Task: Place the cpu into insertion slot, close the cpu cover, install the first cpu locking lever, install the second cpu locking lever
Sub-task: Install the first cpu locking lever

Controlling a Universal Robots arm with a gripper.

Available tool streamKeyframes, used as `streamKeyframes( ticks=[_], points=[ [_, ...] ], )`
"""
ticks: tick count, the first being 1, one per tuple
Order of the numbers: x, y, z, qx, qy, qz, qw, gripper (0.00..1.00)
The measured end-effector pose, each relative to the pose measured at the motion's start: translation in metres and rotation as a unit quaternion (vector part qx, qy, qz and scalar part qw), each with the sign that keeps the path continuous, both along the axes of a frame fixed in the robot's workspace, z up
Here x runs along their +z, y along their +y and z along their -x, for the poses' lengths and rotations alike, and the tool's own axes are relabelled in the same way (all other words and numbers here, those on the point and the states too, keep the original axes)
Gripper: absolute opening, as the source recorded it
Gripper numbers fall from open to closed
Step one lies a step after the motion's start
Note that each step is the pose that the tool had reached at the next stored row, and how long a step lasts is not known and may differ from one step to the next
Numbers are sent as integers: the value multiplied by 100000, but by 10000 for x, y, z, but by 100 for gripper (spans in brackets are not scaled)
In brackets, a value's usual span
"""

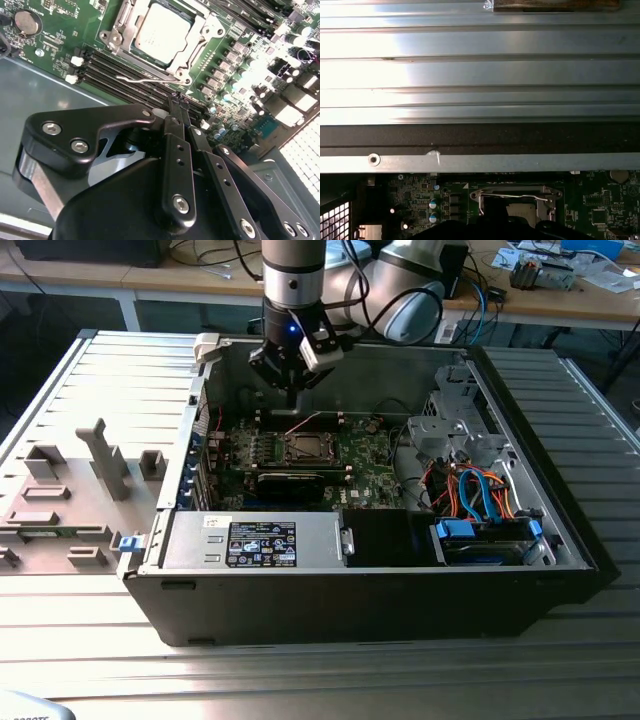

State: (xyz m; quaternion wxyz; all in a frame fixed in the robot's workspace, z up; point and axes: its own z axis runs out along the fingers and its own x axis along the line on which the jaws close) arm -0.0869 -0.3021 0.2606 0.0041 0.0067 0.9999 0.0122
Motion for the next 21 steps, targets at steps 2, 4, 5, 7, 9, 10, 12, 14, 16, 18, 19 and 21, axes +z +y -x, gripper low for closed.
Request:
streamKeyframes(
  ticks=[2,4,5,7,9,10,12,14,16,18,19,21],
  points=[
    [0,0,-29,-1,1,3,100000,11],
    [0,0,-50,-5,1,2,100000,11],
    [0,0,-63,-5,0,1,100000,11],
    [0,0,-90,-5,2,5,100000,11],
    [1,0,-109,-4,9,9,100000,11],
    [0,0,-112,-6,0,-1,100000,11],
    [0,0,-114,-8,1,4,100000,11],
    [0,0,-119,-5,0,2,100000,11],
    [-1,0,-119,-3,2,4,100000,11],
    [-5,0,-119,-1,0,0,100000,11],
    [-6,0,-119,-3,4,5,100000,11],
    [-11,0,-119,-3,1,4,100000,11]
  ],
)
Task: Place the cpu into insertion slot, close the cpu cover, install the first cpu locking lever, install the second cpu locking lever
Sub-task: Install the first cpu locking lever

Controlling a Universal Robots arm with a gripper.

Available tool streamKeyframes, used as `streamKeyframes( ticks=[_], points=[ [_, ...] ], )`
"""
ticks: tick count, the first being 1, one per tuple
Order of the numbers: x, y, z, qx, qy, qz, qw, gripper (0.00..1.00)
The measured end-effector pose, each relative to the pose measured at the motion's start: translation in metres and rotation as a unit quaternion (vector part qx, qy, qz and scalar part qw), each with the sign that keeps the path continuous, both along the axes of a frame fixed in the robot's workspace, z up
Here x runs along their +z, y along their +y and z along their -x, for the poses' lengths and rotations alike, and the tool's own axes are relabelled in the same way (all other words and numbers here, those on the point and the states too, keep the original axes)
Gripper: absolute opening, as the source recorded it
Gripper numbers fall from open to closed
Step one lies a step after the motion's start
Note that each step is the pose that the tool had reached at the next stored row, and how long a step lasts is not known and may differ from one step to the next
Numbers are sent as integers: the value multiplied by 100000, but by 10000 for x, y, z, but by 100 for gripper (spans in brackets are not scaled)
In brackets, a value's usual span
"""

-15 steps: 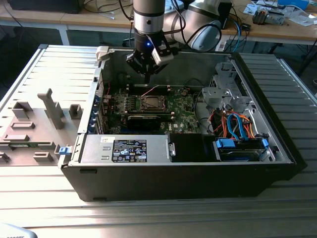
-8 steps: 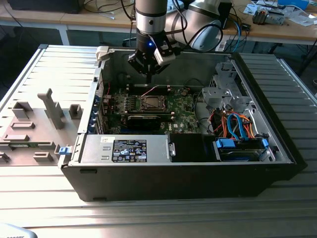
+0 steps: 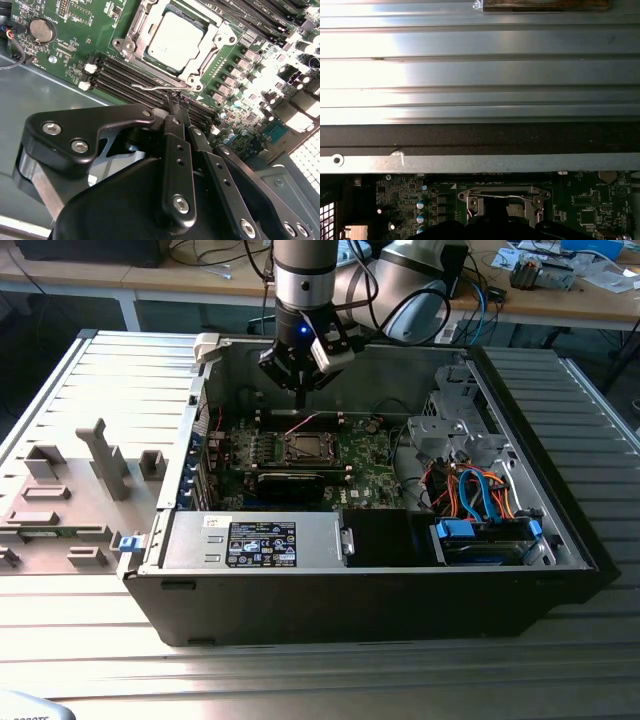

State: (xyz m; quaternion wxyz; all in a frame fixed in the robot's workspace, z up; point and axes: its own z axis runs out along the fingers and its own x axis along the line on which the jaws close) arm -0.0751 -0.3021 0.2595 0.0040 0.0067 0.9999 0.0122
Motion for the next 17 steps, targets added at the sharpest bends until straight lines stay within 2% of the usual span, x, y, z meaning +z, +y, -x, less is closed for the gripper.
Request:
streamKeyframes(
  ticks=[4,6,17],
  points=[
    [-6,0,0,0,0,-2,100000,11],
    [-44,0,0,0,0,-1,100000,11],
    [-78,0,5,7,1,1,100000,11]
  ],
)
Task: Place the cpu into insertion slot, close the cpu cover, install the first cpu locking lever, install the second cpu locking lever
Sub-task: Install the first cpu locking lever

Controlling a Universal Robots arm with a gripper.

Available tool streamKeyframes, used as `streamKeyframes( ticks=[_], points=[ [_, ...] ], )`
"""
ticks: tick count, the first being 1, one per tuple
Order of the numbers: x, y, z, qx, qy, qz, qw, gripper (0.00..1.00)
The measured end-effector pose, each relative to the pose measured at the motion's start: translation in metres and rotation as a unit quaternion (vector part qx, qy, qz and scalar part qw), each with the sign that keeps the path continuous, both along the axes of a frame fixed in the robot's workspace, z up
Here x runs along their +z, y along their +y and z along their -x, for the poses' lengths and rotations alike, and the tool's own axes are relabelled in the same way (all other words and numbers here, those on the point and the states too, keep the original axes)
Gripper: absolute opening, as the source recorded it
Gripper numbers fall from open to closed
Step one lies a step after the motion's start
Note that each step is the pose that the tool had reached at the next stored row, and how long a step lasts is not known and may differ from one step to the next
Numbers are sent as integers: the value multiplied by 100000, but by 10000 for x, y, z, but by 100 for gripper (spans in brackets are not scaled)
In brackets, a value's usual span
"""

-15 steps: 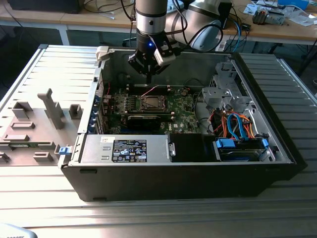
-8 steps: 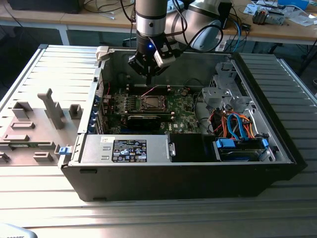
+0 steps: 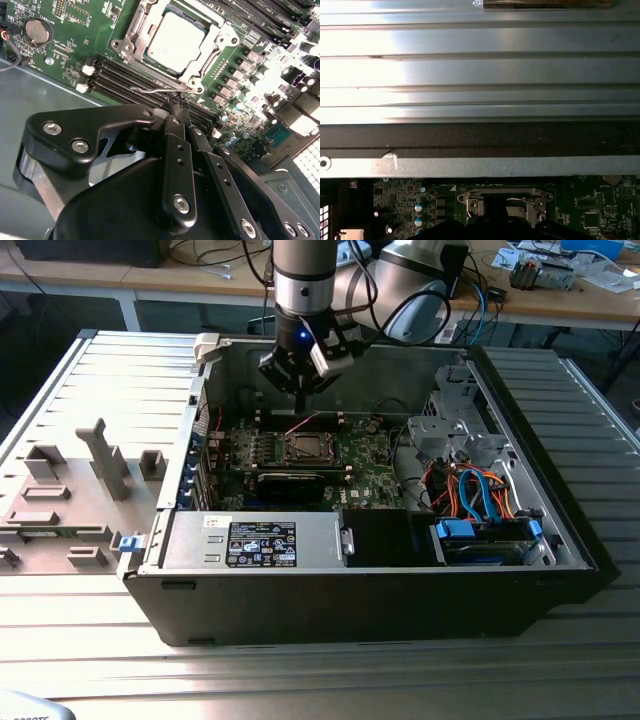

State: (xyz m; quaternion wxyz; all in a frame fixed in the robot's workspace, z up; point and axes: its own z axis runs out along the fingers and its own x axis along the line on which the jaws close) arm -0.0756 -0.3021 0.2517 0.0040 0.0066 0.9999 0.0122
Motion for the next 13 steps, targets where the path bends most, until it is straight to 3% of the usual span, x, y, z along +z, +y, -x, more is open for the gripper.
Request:
streamKeyframes(
  ticks=[3,5,7,13],
  points=[
    [-37,0,1,447,-1,-2,99999,11],
    [-53,3,1,2017,-4,-4,99980,11],
    [-71,12,1,4341,4,3,99906,11],
    [-145,22,8,4545,0,-2,99897,11]
  ],
)
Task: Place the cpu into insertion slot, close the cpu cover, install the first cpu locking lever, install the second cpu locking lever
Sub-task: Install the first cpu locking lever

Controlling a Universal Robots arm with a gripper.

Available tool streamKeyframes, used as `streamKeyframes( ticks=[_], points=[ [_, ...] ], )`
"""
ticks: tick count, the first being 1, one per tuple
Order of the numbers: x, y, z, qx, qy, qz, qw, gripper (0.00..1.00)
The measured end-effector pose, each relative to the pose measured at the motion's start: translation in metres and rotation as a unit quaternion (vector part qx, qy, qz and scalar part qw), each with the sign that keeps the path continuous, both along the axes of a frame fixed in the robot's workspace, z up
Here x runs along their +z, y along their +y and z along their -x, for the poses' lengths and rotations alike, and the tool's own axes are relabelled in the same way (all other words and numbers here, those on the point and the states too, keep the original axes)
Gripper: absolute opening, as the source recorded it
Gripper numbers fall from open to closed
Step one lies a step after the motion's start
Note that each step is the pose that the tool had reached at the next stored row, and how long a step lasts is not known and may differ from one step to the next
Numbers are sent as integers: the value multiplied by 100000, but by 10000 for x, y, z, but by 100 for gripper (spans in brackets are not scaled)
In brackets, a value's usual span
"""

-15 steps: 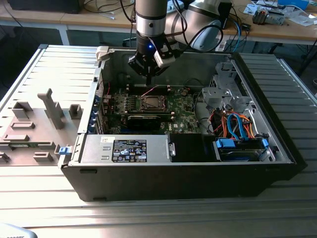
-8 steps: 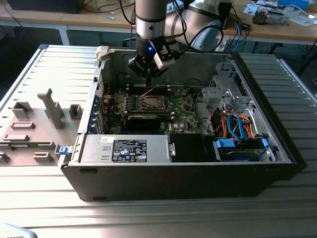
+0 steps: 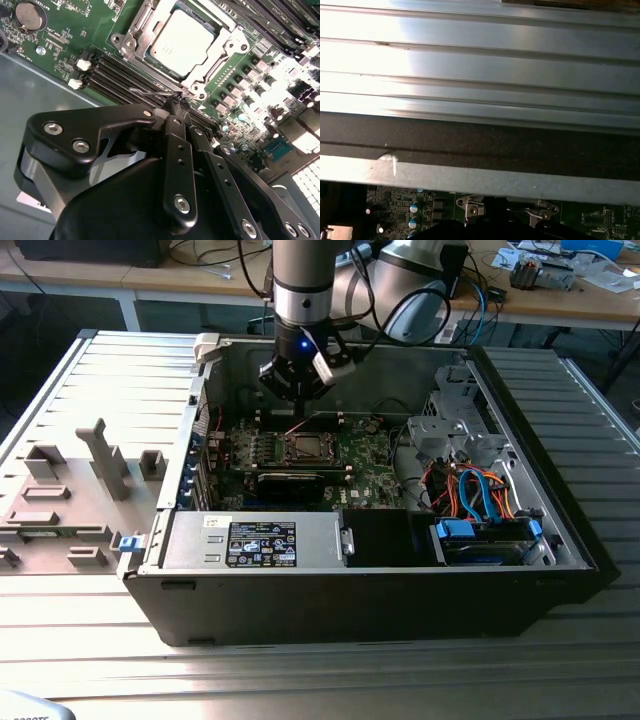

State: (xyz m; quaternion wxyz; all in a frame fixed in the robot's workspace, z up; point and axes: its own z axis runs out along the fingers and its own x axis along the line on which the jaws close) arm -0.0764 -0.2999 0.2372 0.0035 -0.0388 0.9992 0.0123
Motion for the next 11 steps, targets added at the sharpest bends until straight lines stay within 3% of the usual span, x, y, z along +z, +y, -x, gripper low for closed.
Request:
streamKeyframes(
  ticks=[11],
  points=[
    [-77,1,0,-4,-3,-1,100000,11]
  ],
)
